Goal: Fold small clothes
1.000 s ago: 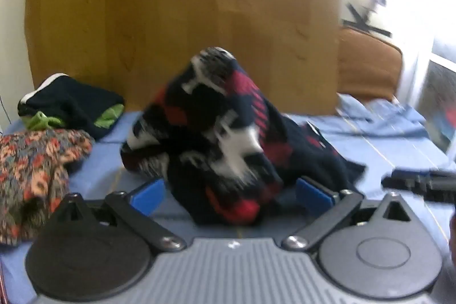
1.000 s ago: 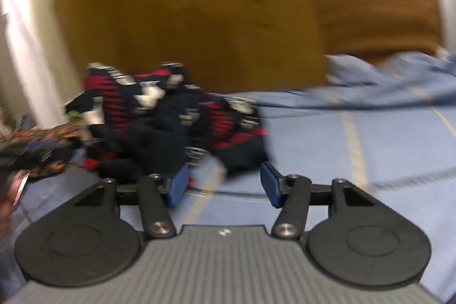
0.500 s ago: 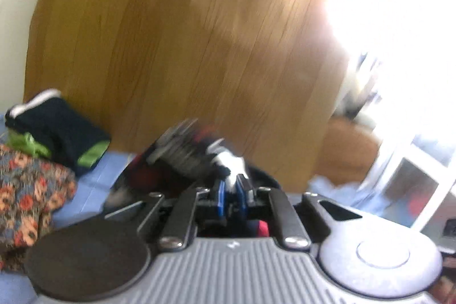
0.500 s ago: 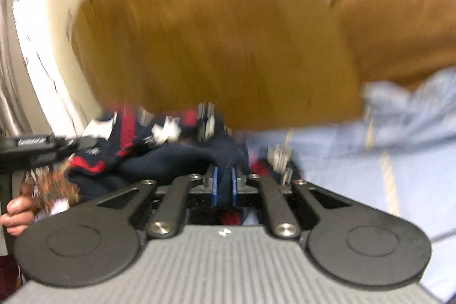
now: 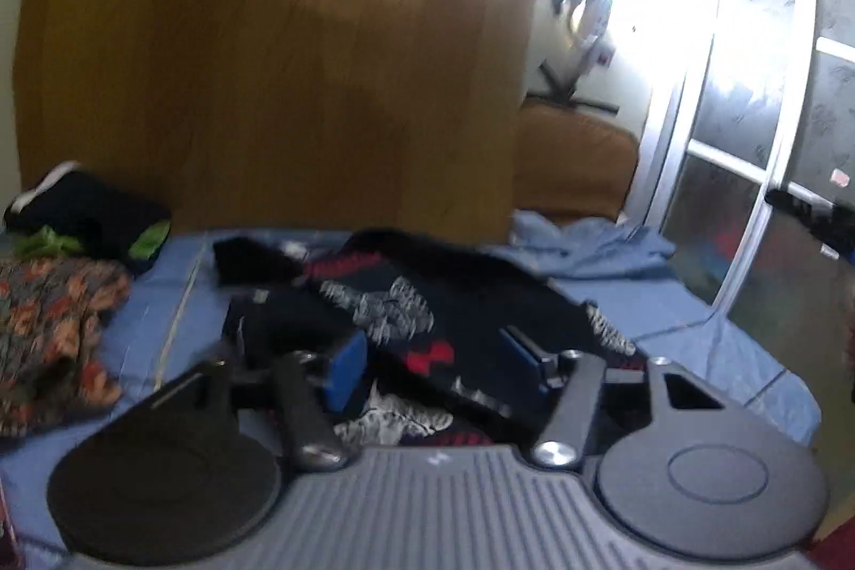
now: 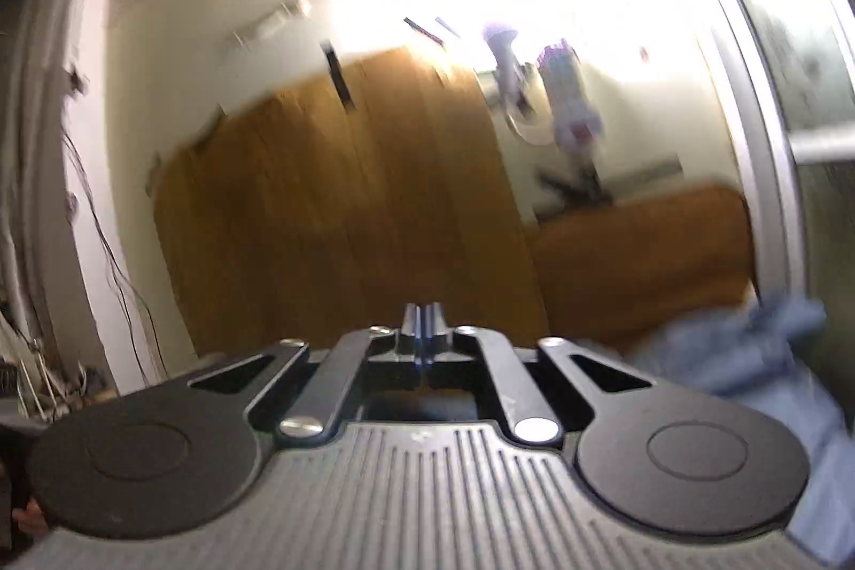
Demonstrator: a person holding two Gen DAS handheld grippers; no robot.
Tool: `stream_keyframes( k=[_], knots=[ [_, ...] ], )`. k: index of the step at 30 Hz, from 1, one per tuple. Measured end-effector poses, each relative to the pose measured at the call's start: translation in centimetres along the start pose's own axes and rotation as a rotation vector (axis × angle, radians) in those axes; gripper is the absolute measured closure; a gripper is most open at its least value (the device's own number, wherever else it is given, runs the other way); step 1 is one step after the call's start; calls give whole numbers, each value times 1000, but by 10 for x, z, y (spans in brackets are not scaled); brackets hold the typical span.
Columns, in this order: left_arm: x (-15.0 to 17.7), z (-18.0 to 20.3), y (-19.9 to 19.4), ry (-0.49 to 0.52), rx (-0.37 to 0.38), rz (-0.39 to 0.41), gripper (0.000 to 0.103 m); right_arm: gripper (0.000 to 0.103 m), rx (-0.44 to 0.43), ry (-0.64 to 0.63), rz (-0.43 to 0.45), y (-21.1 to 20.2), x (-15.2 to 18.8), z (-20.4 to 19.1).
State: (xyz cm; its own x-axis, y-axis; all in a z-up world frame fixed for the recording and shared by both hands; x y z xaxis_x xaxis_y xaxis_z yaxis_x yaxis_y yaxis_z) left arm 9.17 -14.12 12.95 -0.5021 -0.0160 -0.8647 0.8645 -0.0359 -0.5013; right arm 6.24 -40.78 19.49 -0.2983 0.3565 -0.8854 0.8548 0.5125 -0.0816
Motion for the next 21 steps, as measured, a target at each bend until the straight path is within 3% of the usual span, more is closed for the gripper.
stream_keyframes(
  k=[3,5,9,10,12,14,15,17,19,21],
  knots=[
    [13,-13,-12,16,12,44,34,94,72,24,-74,4,31,11],
    [10,-8,1,31,38,51,17,93,113,67,-135,11,51,26],
    [25,29,41,58,152,-63,17,88,193,157,-256,26,93,44],
    [27,37,56,60,183,-115,20,85,206,170,-277,27,100,48],
    [36,44,80,66,262,-223,30,64,216,195,-325,27,109,55],
    [45,51,105,70,311,-316,46,58,199,201,-358,32,108,65],
    [51,51,113,87,290,-349,52,58,194,208,-371,33,110,65],
    [58,46,110,126,221,-361,83,57,165,230,-410,34,116,73],
    [55,18,110,46,222,-330,92,57,167,236,-417,31,121,69],
    [52,-15,91,-8,133,-250,92,57,169,231,-434,28,116,82]
  ],
)
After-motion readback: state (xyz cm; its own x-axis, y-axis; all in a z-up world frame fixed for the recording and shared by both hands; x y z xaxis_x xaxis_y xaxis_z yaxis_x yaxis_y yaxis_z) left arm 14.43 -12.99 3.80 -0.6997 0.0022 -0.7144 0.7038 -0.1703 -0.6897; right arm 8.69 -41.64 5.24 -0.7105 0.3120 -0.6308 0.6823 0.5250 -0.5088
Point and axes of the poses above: each gripper's, at about its wrist camera, not at the fingertips, and y roughly the way its jaws point, z to its right, x to its underside, the point moved 2 cm from there along y, roughly the way its jaws point, and after that the axes turned 13 degrees about y, right-handed, at the moved point
